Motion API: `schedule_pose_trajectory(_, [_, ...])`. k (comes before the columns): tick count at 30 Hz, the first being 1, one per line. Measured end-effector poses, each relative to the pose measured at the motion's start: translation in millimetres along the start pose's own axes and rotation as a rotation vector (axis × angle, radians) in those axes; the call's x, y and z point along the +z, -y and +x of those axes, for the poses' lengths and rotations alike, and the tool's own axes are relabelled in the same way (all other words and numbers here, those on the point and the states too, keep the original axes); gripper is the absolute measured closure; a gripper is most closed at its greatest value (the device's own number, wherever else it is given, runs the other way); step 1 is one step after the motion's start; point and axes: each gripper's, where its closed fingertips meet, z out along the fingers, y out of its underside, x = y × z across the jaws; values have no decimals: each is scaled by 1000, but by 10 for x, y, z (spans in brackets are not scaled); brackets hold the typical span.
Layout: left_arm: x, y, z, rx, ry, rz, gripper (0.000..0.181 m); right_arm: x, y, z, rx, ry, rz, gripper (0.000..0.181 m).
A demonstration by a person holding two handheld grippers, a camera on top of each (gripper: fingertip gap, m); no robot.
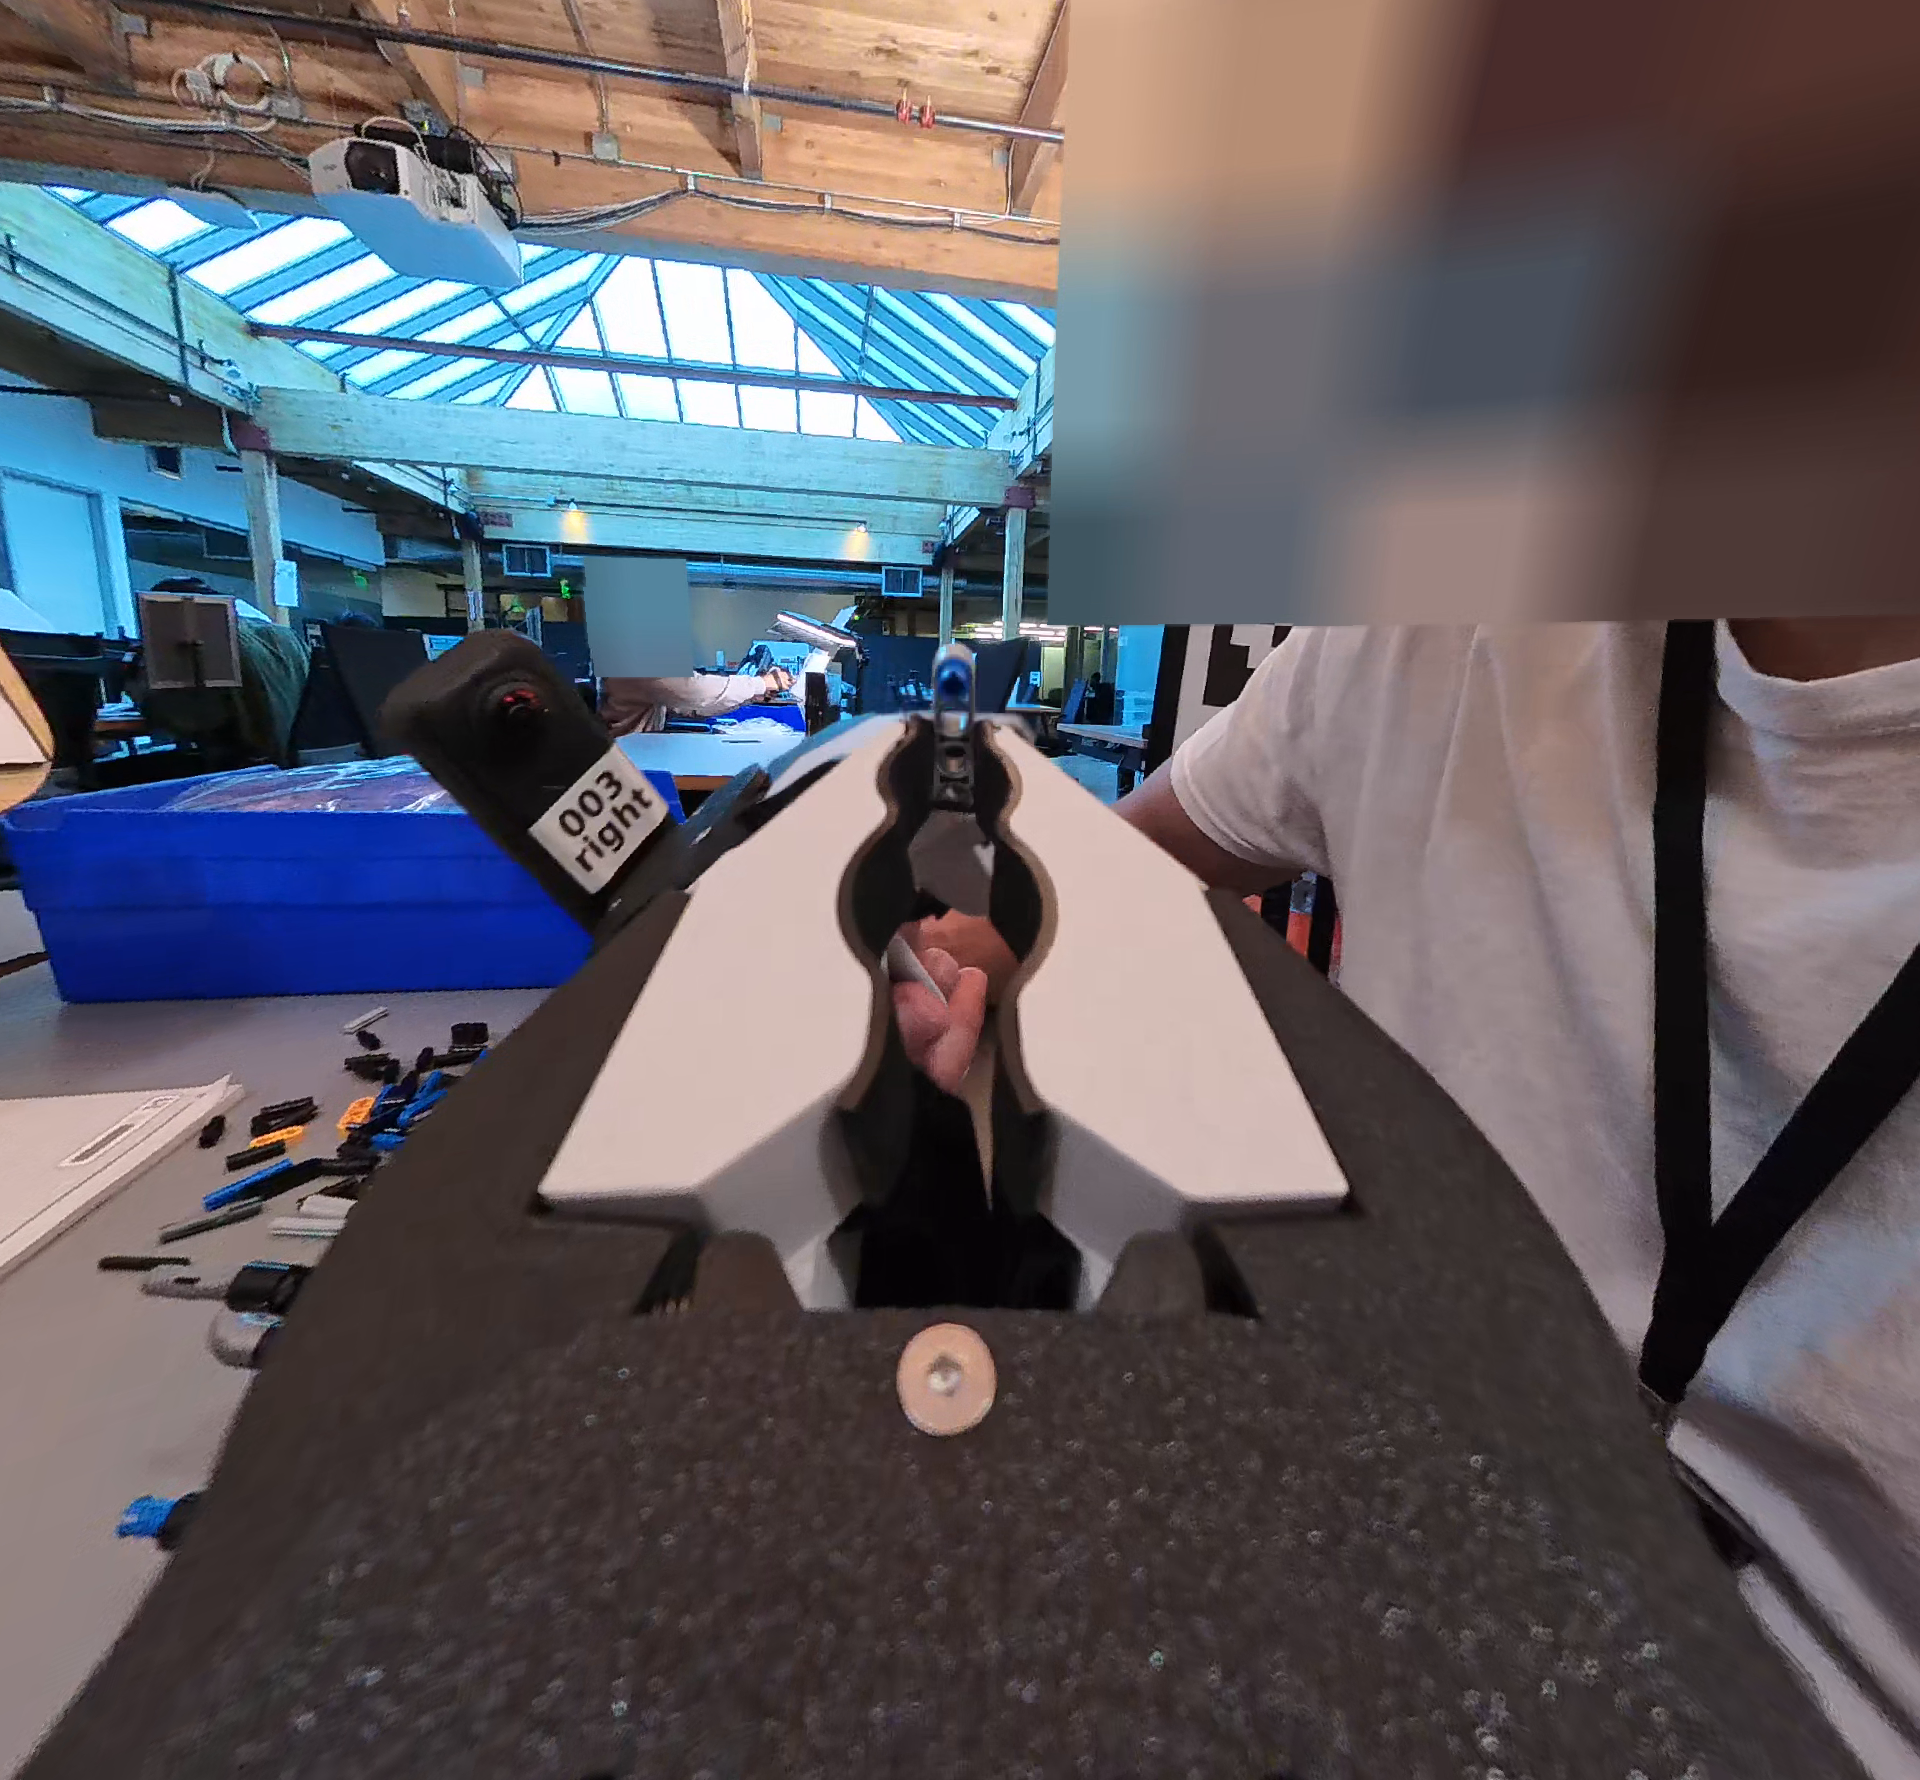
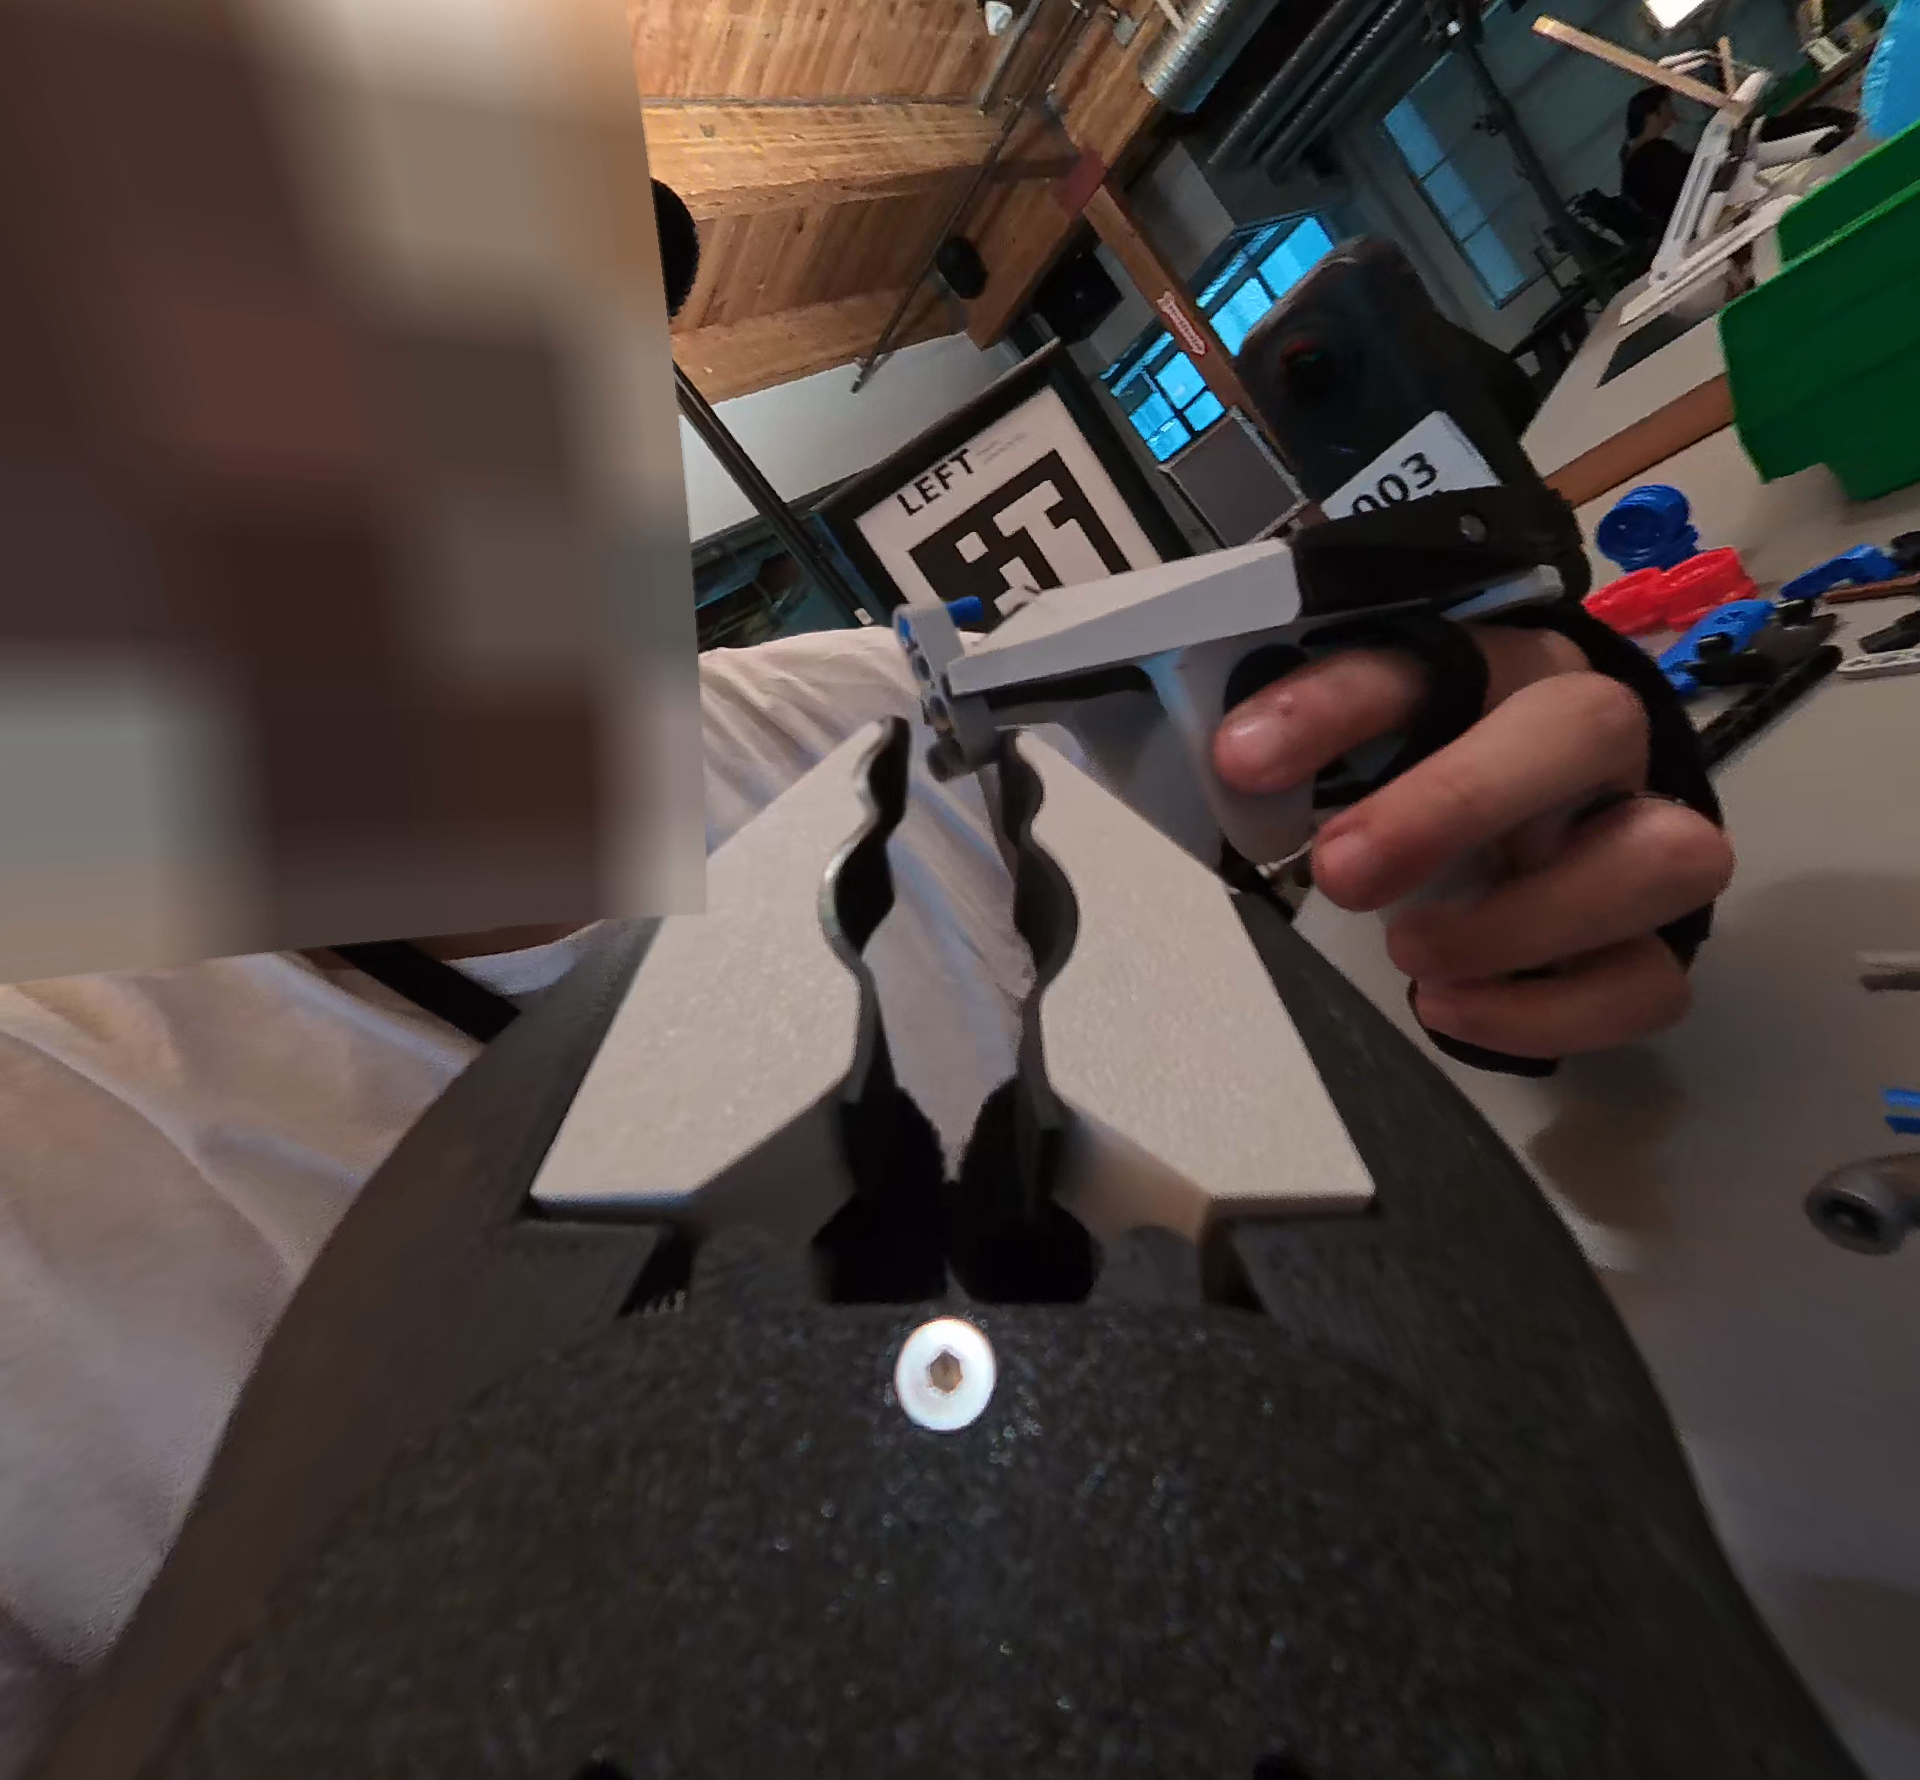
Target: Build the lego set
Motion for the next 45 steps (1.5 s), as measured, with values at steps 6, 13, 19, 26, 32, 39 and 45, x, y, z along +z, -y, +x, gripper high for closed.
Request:
schedule_pose_trajectory(6, [-83,-65,-115,64,38,-69,176,-96,22,150,-17,-111,-23,170])
schedule_pose_trajectory(13, [-278,-442,-354,413,123,-381,173,-359,-61,455,-177,-411,-201,173])
schedule_pose_trajectory(19, [-347,-610,-488,624,197,-559,167,-519,-88,522,-348,-583,-343,174])
schedule_pose_trajectory(26, [-456,-809,-574,324,228,-696,148,-885,-150,589,-458,-872,-393,174])
schedule_pose_trajectory(32, [-429,-626,-552,284,228,-643,135,-1017,-339,856,-572,-1015,-475,174])
schedule_pose_trajectory(39, [-563,-717,-821,349,260,-929,106,-1073,-335,890,-589,-1039,-464,174])
schedule_pose_trajectory(45, [-406,-703,-881,410,120,-1160,112,-1072,-308,894,-618,-1063,-458,174])
